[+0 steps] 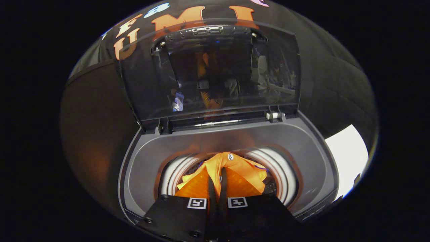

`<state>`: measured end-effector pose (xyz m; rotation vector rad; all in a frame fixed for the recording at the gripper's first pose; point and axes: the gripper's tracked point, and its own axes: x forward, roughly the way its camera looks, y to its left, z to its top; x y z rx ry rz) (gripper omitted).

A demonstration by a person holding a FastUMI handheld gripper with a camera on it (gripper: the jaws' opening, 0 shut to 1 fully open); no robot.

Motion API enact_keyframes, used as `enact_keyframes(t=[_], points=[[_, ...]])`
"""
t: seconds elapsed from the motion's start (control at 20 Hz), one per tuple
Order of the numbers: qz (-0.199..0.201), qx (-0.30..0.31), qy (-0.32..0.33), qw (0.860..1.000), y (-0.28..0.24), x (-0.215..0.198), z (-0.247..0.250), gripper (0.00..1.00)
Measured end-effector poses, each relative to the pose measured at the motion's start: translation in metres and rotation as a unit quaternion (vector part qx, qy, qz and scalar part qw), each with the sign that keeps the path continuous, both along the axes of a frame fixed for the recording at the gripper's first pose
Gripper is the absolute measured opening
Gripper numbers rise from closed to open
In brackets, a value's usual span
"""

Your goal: Put the clothes into the washing machine and then close the washing machine lid.

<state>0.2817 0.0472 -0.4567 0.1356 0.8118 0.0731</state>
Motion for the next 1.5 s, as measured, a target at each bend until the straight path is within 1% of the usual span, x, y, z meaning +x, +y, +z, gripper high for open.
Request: enact_keyframes(t=[0.15,0.2,0.25,0.5,0.7,0.8,0.95,1.05,1.15,1.25,1.4,1.5], points=[[-0.01,0.012,0.024,1.0,-0.003,-0.001,-0.011,0.11],[-0.01,0.012,0.03,0.999,-0.004,-0.002,-0.013,0.15],[-0.008,0.012,0.038,0.999,-0.003,-0.004,-0.016,0.16],[0.004,0.0,0.036,0.999,-0.005,-0.004,-0.011,0.96],[0.002,0.009,0.008,1.0,0.002,-0.001,0.01,0.97],[0.0,0.005,-0.012,1.0,0.0,-0.001,0.026,0.98],[-0.006,0.022,-0.046,0.999,0.003,-0.001,0.058,0.98],[-0.008,0.023,-0.079,0.997,-0.003,0.006,0.088,0.98],[-0.007,0.021,-0.11,0.994,-0.007,0.017,0.121,0.98],[-0.016,0.039,-0.146,0.988,-0.006,0.035,0.163,0.98],[-0.022,0.044,-0.201,0.978,-0.01,0.069,0.228,0.97],[-0.016,0.036,-0.223,0.974,-0.005,0.101,0.257,0.97]])
